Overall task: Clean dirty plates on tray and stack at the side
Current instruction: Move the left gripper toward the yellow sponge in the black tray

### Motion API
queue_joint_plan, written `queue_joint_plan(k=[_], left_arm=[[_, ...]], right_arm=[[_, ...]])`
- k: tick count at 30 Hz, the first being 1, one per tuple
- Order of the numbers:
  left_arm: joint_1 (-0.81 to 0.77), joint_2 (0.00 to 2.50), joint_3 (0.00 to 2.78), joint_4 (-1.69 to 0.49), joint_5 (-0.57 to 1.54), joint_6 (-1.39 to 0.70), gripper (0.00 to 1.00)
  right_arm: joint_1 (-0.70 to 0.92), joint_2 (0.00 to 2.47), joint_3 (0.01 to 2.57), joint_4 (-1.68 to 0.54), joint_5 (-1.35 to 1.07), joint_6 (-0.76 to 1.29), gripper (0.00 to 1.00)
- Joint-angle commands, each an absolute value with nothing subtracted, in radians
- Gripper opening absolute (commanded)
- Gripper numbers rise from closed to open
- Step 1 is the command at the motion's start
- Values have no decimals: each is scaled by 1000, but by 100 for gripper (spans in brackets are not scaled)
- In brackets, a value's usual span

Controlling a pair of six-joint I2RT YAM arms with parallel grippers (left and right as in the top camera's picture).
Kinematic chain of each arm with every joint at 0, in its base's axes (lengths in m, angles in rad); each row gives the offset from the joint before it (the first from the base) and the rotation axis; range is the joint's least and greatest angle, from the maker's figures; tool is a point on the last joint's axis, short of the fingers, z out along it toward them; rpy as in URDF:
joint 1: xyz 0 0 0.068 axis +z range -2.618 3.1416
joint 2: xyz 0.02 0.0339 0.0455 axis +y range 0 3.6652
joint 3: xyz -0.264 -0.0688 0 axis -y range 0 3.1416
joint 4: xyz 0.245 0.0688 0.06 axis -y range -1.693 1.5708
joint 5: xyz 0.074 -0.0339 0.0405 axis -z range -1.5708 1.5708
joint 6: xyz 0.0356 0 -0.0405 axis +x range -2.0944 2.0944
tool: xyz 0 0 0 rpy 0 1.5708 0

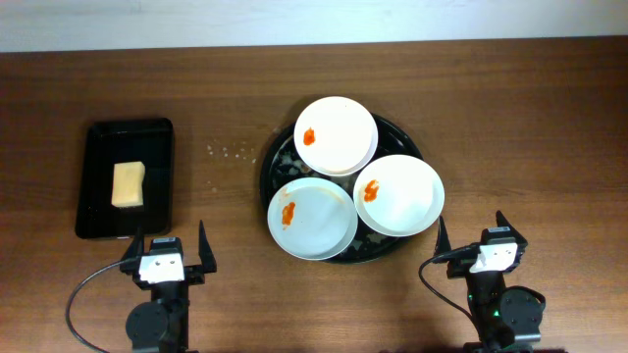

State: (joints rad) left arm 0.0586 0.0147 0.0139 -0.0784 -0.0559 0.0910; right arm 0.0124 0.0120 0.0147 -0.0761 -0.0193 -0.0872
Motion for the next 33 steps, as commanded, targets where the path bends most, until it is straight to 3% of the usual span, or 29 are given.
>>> queue_joint_plan(k=[1, 7, 12, 16, 20, 26, 33], left_arm=[[60, 7, 9, -80, -48, 110, 99], [60, 7, 9, -35, -35, 107, 99], [60, 7, 9, 31, 117, 104, 99], [60, 7, 20, 171, 180, 103, 99], [60, 22, 97, 175, 179, 103, 99], [60, 230, 361, -49, 180, 104, 99], [60, 643, 811, -436, 204, 107, 100]], right_arm=[[6, 4, 6, -74, -22, -94, 99], [6, 3, 6, -73, -31, -93, 99], [6, 4, 9, -21, -204, -80, 99], [6, 18, 94, -113, -207, 17, 99], [6, 88, 258, -230, -219, 16, 99], [6, 377, 608, -439, -313, 16, 99], [6, 746, 1019, -724, -408, 16, 99]])
